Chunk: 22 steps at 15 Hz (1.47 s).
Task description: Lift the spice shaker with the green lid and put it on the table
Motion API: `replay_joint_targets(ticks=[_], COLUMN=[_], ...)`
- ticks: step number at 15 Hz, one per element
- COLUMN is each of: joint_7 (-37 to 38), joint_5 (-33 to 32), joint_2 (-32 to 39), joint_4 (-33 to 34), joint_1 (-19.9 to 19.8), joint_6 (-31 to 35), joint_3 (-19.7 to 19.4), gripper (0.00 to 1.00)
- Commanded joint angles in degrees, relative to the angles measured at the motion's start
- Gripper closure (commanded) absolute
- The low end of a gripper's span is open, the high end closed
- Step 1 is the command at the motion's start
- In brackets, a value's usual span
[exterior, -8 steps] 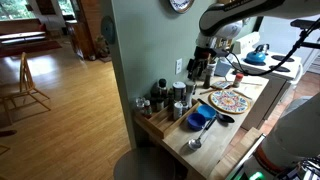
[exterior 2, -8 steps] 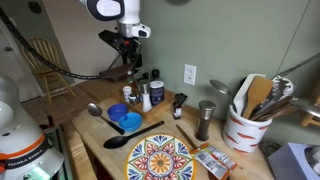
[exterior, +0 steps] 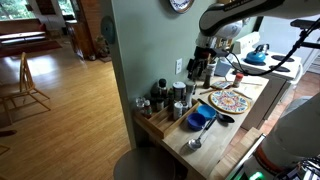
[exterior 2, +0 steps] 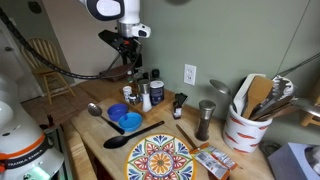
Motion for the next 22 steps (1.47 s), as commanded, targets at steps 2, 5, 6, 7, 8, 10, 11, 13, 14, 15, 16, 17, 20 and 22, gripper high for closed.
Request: replay_joint_targets(ticks=[2,5,6,7,8,10,11,13,14,15,16,17,20,22], joint_7=[-0.3,-0.3,-0.3,-0.3,-0.3,-3.4,-4.2,-6.3,-7.2,-8.3,-9.8,-11.3,-17.4,-22.7], joint_5=[0.3,0.3,0.3,0.3,0.3,-2.9,-4.0,-5.3,-6.2,-7.0,-7.8,-8.9,-11.6,-12.8], joint_2=[0.1,0.1,0.1,0.1,0.1,0.2,0.2,0.4,0.7,0.9,1.4,2.0,4.5,7.0], joint_4=[0.1,0.1,0.1,0.1,0.1,1.0,1.2,2.0,2.5,2.9,3.4,4.1,5.9,6.5], joint_1=[-1.1,-1.1,-1.1,-1.1,-1.1,0.2,0.5,1.8,2.5,3.1,3.7,4.1,5.2,5.7], joint_6=[-0.2,-0.2,-0.2,-0.2,-0.2,-0.2,0.0,-0.1,0.1,0.5,0.6,1.1,3.8,7.5], joint_3=[0.9,0.9,0.9,0.9,0.9,2.8,3.7,5.7,6.8,7.7,8.3,8.8,9.3,8.9], gripper=[0.0,0.0,0.0,0.0,0.0,0.0,0.0,0.0,0.0,0.0,0.0,0.0,0.0,0.0])
